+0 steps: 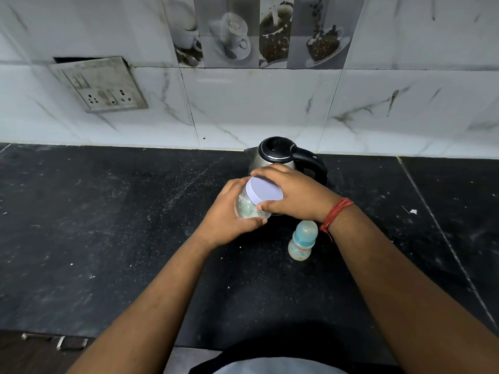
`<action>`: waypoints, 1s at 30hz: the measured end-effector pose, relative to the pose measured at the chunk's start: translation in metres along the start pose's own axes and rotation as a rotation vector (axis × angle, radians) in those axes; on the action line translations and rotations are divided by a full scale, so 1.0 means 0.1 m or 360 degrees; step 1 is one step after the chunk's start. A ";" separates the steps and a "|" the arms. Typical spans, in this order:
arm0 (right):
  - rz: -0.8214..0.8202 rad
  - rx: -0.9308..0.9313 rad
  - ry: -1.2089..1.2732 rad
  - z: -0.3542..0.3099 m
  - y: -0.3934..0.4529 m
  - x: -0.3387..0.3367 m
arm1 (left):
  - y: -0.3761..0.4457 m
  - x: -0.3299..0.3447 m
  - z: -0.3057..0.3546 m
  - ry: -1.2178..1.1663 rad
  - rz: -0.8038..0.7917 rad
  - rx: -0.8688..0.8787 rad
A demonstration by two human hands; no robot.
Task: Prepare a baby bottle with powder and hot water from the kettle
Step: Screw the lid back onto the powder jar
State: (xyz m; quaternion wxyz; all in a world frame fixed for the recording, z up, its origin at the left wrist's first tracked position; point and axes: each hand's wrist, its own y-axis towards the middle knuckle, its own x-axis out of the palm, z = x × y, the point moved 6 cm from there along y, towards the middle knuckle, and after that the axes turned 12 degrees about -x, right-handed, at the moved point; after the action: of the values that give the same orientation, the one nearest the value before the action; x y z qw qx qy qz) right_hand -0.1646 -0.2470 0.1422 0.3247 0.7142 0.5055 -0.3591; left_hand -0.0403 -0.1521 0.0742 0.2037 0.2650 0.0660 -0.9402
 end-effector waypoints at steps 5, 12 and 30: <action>0.0059 0.0278 -0.0339 -0.02 0.04 0.03 | -0.02 -0.01 0.10 0.0005 0.0059 0.0065; -0.0043 0.0302 -0.0497 0.03 0.10 -0.18 | -0.02 -0.07 0.04 0.0028 0.0057 0.0027; -0.0072 0.0228 -0.0350 0.01 0.17 -0.10 | 0.00 -0.10 0.11 0.0047 -0.0025 0.0054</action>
State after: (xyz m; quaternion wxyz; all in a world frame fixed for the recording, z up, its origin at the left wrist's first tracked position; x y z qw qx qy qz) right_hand -0.1509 -0.2573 0.1525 0.3181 0.6804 0.4558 -0.4777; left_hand -0.0376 -0.1515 0.0882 0.1907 0.2816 0.0553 -0.9388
